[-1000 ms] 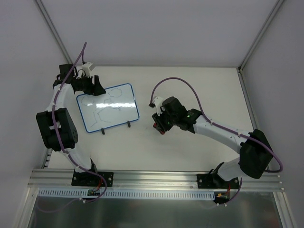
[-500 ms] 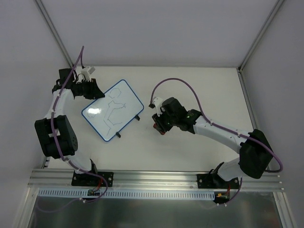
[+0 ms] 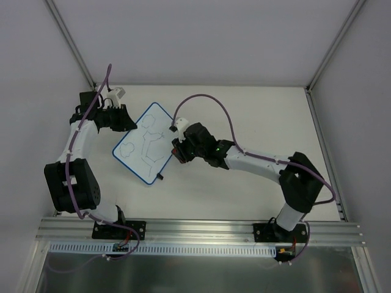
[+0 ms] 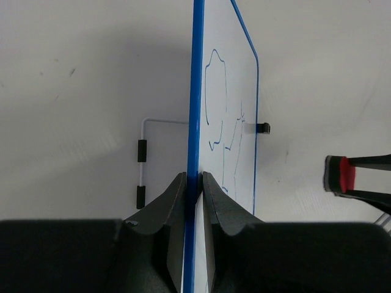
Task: Erase the whiteboard
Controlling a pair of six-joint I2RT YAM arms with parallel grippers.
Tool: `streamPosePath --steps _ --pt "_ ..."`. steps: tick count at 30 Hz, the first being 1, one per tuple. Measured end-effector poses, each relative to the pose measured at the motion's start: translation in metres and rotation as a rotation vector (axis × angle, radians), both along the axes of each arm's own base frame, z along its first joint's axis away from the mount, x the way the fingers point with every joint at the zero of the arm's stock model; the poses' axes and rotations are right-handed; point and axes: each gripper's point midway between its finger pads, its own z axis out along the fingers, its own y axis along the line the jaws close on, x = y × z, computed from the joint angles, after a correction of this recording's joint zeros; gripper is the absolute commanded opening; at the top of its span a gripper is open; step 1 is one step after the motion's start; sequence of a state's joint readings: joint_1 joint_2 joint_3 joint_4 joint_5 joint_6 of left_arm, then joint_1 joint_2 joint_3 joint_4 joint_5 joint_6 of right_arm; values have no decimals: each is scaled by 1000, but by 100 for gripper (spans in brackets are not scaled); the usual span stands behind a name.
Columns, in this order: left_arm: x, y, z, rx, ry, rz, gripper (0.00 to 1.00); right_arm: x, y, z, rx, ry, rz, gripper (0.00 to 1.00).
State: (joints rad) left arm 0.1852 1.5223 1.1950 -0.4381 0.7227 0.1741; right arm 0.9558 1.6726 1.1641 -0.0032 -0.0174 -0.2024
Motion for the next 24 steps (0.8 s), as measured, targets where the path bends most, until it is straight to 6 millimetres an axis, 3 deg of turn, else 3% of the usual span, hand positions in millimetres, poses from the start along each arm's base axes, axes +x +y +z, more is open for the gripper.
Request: streamPosePath --steps 5,9,17,24 --pt "1 -4 1 9 -7 -5 8 17 62 4 97 -31 -26 0" --pt "1 -3 0 16 -7 -1 4 12 97 -2 159 -23 -31 0" --pt "-9 -2 -2 35 -26 13 0 -14 131 -11 255 35 -43 0" --pt "-14 1 -5 56 -37 31 0 -5 135 -21 317 60 -155 0"
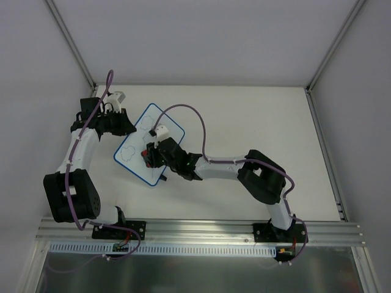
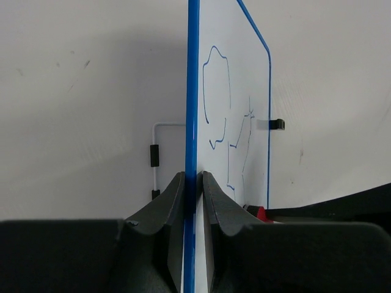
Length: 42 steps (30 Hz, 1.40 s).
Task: Erase the whiteboard
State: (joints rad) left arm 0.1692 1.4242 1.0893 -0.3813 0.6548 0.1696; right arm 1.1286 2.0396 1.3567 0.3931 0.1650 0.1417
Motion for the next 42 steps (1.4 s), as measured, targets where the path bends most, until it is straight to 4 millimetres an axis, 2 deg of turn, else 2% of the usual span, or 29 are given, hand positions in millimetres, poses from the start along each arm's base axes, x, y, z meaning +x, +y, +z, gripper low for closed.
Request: streamPosePath --steps 7,16,20,25,28,35,39,42 --pt "-1 3 -1 17 -19 13 0 11 -17 -15 60 26 -151 0" --pt "-5 3 2 29 -33 27 0 32 -66 -48 10 72 -342 0" --pt "-7 2 3 39 -38 30 0 33 -70 -52 -19 73 -348 0" --pt "-7 3 2 45 -35 40 0 28 -62 -47 -77 37 -319 0" --pt "-7 4 2 47 -34 46 0 18 -45 -36 -63 23 -279 0" --pt "-7 6 -2 63 -35 62 0 -28 11 -5 46 17 -114 0" --pt "-6 6 -3 74 -37 64 0 -50 28 2 83 18 -39 0" --pt "-5 7 -4 77 -38 68 0 -56 33 2 97 19 -24 0"
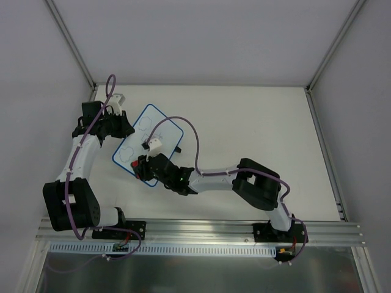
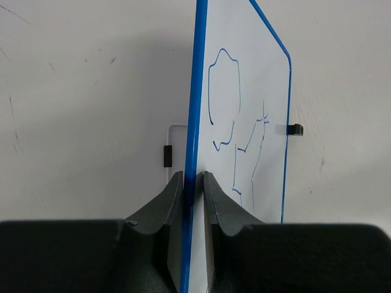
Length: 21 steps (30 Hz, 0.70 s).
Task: Erase the whiteboard
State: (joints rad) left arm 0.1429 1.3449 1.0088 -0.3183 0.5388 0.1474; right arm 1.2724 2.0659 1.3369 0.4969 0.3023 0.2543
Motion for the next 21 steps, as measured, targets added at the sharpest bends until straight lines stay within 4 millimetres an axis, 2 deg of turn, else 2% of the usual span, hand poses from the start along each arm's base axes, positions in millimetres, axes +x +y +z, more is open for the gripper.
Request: streamPosePath --steps 4,12,21 --pt "0 0 0 -1 0 1 0 -1 -4 -5 35 11 -9 0" --pt "1 -2 1 1 -4 -2 0 9 -39 -32 89 101 -85 0" --pt "2 -1 0 5 -5 3 0 26 -48 -35 144 176 -137 0"
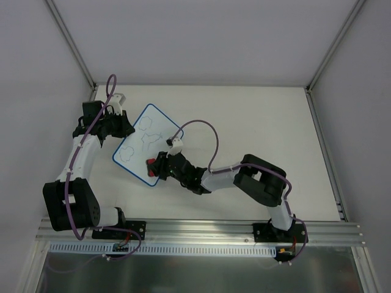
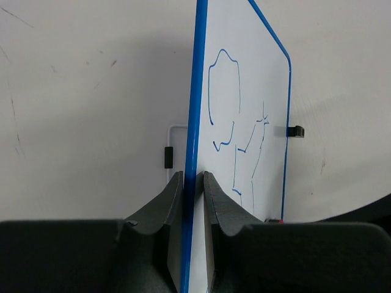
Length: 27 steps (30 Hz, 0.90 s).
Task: Erase the whiteboard
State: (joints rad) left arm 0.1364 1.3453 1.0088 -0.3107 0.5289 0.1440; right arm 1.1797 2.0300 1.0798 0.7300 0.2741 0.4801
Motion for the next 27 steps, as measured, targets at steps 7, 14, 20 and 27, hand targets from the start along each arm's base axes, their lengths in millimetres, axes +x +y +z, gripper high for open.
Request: streamPosePath --steps 7,14,20,27 --pt "0 -1 0 -3 2 0 0 38 -24 -5 -17 6 -86 0" --pt "1 0 0 8 1 10 0 39 -19 -5 -85 -42 -75 0" --pt "4 3 0 17 -2 21 0 36 -12 -5 -118 -93 -101 0" --pt "6 2 0 9 5 28 0 15 0 -4 -92 -108 -72 0"
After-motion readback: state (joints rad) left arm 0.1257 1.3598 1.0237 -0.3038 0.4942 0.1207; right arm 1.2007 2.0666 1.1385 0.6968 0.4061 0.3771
